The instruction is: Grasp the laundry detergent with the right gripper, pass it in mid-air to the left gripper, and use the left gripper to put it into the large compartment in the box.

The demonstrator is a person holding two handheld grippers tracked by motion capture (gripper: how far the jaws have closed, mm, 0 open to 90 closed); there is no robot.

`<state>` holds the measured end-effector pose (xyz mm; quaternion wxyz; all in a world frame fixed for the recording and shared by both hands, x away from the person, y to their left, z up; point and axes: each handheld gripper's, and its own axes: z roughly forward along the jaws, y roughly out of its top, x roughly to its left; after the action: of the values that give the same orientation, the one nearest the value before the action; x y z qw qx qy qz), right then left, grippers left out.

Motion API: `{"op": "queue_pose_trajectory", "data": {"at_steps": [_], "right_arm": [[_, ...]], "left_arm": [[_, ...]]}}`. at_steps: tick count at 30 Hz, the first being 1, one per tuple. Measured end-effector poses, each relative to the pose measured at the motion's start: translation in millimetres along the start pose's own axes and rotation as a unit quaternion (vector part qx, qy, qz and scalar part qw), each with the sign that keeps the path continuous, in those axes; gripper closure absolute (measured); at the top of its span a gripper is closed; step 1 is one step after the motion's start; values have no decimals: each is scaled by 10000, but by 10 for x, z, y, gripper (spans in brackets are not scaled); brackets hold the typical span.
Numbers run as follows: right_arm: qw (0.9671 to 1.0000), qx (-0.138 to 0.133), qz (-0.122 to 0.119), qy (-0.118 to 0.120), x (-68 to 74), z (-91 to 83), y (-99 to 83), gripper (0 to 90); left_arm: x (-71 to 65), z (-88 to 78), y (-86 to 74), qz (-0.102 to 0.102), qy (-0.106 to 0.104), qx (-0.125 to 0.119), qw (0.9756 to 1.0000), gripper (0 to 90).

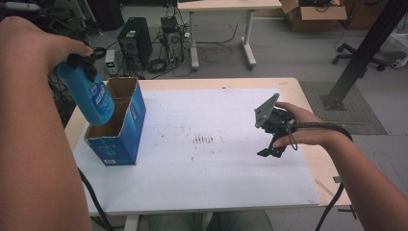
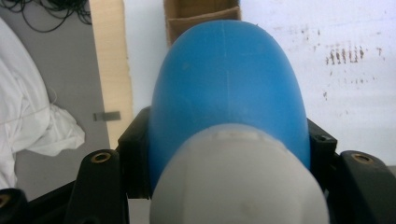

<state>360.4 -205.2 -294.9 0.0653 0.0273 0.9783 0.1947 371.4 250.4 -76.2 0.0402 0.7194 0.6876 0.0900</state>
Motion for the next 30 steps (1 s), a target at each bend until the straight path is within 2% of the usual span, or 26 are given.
{"op": "queue_pose_trajectory", "data": {"at_steps": [6,13,21,30], "right_arm": [[9999,139,59,45,-38,0,-10,27],[9995,264,100,136,-77,-7,-30,28],[9986,455,87,237,-98,-15,-17,29],[9987,449,90,244,-86,-35,-30,29]], "left_arm": [[63,40,83,-191,-19,-4,9998,381],[121,99,149,-299,-23,44,9995,381],[158,222,191,-355,0,144,9993,381],[169,377,228,-363,42,223,9991,381]]}}
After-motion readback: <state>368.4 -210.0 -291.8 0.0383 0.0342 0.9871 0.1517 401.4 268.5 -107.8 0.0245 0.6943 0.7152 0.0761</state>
